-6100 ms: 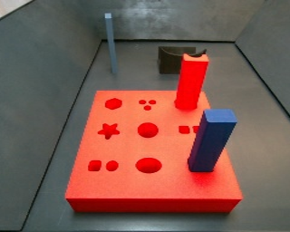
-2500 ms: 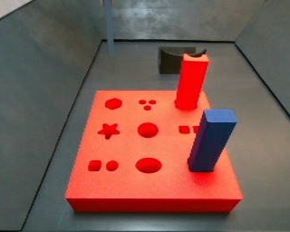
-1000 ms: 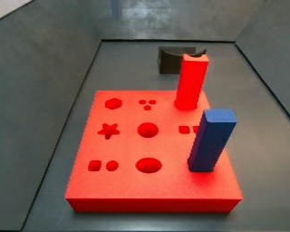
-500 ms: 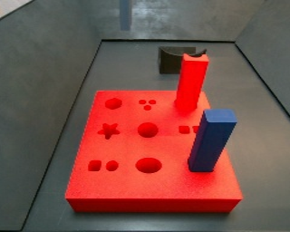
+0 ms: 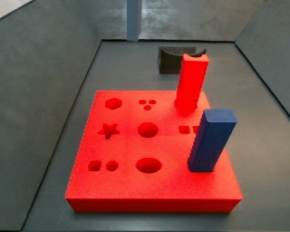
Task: Pick up the double-square object. Move up. Move to above the board. Insert the double-square object.
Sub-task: Insert the double-square object.
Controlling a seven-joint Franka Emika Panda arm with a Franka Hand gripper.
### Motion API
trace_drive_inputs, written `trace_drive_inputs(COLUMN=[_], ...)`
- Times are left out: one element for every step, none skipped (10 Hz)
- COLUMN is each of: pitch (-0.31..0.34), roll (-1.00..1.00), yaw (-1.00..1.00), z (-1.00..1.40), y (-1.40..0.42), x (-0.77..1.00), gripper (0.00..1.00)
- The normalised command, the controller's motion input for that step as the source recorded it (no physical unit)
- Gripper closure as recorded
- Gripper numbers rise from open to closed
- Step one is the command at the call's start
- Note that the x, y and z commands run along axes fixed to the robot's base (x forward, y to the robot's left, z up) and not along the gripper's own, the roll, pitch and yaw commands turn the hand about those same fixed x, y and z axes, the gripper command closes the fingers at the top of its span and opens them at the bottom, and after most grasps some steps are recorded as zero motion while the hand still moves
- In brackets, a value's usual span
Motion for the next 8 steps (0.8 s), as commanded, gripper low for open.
trace_drive_inputs(pitch=[-0.033, -0.037, -0.046, -0.040, -0.043, -0.020, -0.021, -0.021], roll=[-0.09, -0.09, -0.10, -0.08, -0.02, 0.03, 0.09, 0.08], yaw=[-0.79, -0.76, -0.71, -0.67, -0.66, -0.63, -0.67, -0.81], z=[-0.07, -0.07, -0.07, -0.10, -0.24, -0.47, -0.59, -0.58], y=[-0.15, -0.15, -0.16, -0.17, -0.21, -0.26, -0.27, -0.22], x=[0.24, 0.28, 0.34, 0.39, 0.40, 0.43, 0.38, 0.23], gripper=[1.00, 1.00, 1.00, 1.00, 1.00, 1.00, 1.00, 1.00])
